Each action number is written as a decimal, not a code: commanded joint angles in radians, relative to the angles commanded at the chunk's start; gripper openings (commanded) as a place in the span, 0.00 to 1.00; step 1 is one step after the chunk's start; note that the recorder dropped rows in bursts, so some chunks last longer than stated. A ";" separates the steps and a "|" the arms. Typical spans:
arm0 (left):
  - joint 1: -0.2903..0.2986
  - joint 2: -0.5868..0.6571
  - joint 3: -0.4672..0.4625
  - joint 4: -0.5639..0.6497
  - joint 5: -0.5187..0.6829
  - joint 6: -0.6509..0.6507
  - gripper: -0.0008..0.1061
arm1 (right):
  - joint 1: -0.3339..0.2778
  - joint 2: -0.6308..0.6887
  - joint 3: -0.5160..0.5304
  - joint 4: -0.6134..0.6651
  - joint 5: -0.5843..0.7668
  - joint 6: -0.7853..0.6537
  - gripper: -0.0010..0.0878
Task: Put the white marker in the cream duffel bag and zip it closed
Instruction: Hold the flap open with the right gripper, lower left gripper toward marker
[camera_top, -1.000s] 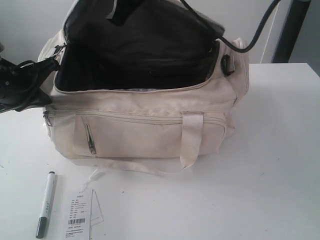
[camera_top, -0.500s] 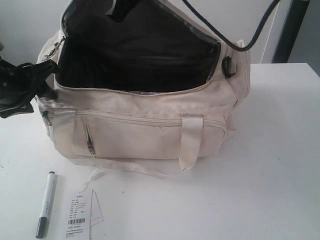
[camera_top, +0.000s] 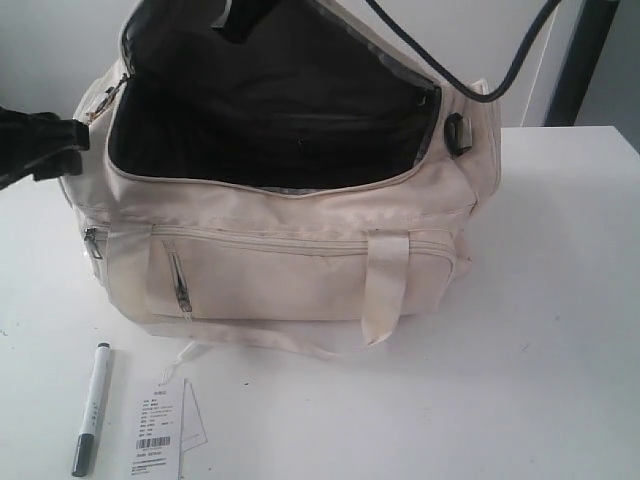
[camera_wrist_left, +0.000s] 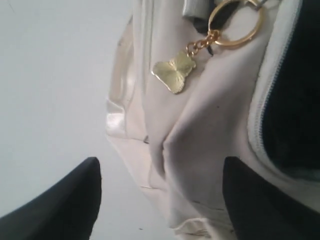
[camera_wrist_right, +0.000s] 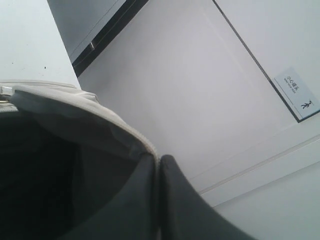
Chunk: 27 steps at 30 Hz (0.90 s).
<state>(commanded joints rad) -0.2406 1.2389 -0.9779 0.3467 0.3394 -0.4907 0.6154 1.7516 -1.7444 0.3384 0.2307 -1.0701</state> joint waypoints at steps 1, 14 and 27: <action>0.000 -0.016 0.000 0.029 0.022 0.000 0.67 | 0.000 0.000 0.000 0.000 0.000 0.000 0.01; -0.003 -0.173 0.000 -0.141 0.278 0.288 0.18 | 0.000 0.000 0.000 0.000 0.000 0.000 0.01; -0.003 -0.180 0.000 -0.403 0.493 0.565 0.01 | 0.000 0.000 0.000 0.000 0.000 0.000 0.01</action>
<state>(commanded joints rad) -0.2441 1.0590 -0.9779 -0.0562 0.8325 0.0745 0.6154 1.7516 -1.7444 0.3384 0.2307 -1.0701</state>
